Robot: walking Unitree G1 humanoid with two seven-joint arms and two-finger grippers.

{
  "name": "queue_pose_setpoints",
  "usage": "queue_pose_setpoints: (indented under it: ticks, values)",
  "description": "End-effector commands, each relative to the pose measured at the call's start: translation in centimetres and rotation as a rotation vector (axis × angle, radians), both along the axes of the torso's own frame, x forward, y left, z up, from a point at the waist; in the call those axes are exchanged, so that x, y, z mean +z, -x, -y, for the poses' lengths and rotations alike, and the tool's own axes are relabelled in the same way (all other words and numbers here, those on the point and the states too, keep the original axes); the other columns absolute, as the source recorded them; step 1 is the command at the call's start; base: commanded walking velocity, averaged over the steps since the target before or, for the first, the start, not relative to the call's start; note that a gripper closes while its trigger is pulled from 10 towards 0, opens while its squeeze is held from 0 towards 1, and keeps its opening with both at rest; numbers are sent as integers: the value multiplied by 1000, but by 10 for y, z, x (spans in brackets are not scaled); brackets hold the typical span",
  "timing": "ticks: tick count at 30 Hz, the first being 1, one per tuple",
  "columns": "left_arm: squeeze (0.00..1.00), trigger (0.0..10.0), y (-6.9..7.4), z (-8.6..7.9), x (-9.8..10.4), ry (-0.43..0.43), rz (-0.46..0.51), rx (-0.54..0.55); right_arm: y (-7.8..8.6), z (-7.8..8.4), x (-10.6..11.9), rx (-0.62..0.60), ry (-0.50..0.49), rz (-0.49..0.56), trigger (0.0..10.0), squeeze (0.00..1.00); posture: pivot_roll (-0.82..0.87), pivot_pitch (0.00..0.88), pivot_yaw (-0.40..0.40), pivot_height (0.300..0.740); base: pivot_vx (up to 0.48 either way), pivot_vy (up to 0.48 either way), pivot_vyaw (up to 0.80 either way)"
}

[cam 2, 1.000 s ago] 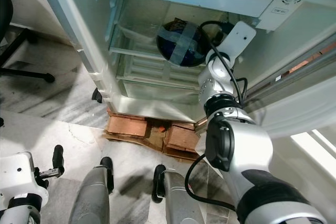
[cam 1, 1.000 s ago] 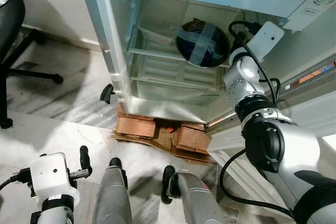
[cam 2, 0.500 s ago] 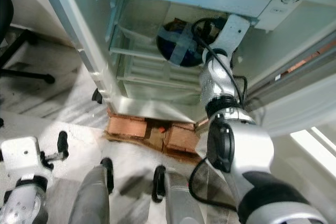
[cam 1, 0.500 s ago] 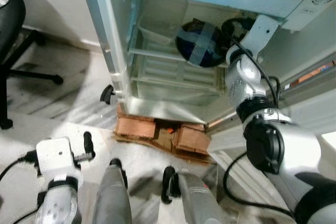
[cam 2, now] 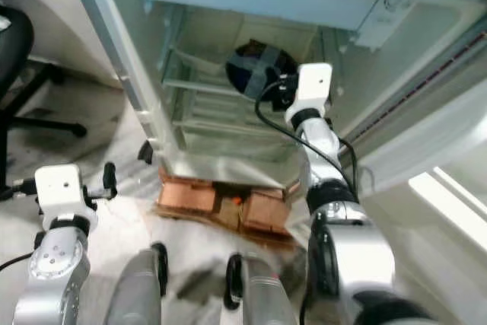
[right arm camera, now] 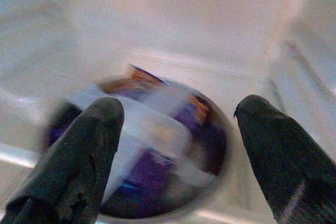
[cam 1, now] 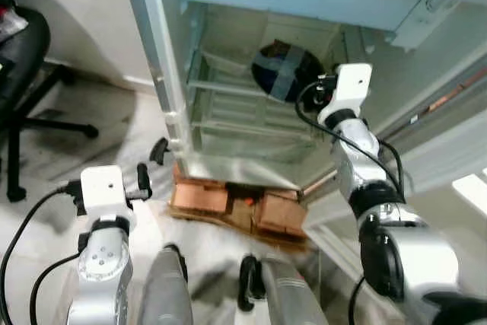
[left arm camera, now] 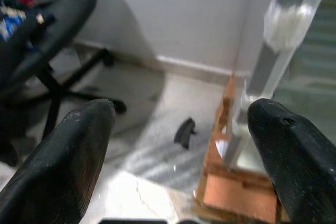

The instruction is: Restocking fridge

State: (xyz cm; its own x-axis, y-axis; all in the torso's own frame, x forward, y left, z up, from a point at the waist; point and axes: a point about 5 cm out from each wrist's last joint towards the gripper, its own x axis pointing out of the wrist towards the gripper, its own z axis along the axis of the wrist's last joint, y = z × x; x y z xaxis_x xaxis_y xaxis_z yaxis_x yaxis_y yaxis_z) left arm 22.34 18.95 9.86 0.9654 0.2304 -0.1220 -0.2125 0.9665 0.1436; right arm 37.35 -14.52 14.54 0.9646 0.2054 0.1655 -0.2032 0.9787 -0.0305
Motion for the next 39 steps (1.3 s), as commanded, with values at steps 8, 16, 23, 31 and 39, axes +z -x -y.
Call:
queue_pose_setpoints:
  ticks: [8,16,23,31,39]
  values:
    - [0,10000,-9,1,-10,-32,-1,-33,59,-7,-35,106,39,4,10000,0,173,34,-71,740,0,0,0]
    - [0,10000,-14,8,-14,-23,9,-61,86,25,-49,-163,28,-46,10000,0,130,27,-57,740,0,0,0]
    - [0,10000,-18,13,-16,-20,8,-96,96,23,-54,-133,47,-91,10000,0,97,38,-68,740,-109,0,0]
    - [0,10000,-19,13,-17,-16,17,-101,95,22,-54,-153,41,-127,10000,0,114,55,-75,740,-300,0,0]
    - [0,10000,-18,11,-18,-15,13,-98,101,28,-58,-165,23,-161,10000,0,102,67,-66,740,-300,0,0]
